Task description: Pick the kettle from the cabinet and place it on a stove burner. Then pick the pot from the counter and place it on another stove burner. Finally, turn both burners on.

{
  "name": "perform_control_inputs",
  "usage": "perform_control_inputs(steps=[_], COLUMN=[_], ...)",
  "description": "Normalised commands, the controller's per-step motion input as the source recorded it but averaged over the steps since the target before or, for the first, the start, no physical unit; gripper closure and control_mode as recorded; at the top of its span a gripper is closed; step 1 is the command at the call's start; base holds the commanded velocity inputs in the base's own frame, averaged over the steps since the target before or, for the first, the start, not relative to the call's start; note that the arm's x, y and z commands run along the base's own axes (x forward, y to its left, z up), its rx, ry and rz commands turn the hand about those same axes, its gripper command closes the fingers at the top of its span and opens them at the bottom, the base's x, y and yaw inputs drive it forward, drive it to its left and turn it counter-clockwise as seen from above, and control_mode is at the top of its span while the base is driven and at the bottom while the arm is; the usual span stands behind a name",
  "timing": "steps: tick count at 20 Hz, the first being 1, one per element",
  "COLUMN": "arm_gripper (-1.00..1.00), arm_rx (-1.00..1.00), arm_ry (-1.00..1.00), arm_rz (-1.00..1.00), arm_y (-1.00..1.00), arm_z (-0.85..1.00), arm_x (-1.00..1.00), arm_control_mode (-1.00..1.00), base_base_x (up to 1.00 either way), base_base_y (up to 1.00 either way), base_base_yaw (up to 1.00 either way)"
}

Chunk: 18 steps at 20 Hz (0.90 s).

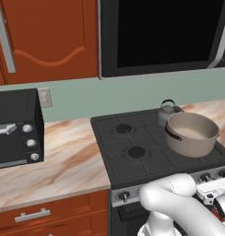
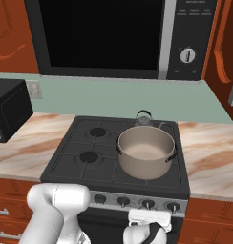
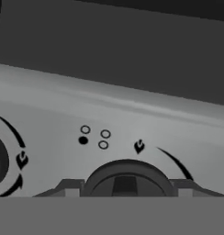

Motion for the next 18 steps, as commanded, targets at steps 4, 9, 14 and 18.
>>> perform_control_inputs(steps=[4, 9, 14, 18], arm_gripper=[1.00, 1.00, 1.00, 1.00], arm_rx=[-0.30, -0.31, -0.32, -0.33], arm_ry=[0.05, 0.04, 0.04, 0.03], arm_rz=[0.04, 0.03, 0.03, 0.04], arm_y=[0.00, 0.00, -0.01, -0.03], arm_z=[0.03, 0.04, 0.05, 0.07], arm_x=[-0.08, -0.11, -0.10, -0.08], arm_control_mode=[-1.00, -1.00, -1.00, -1.00], base_base_x=[0.00, 0.00, 0.00, 0.00], base_base_y=[0.00, 0.00, 0.00, 0.00], base_base_yaw=[0.00, 0.00, 0.00, 0.00])
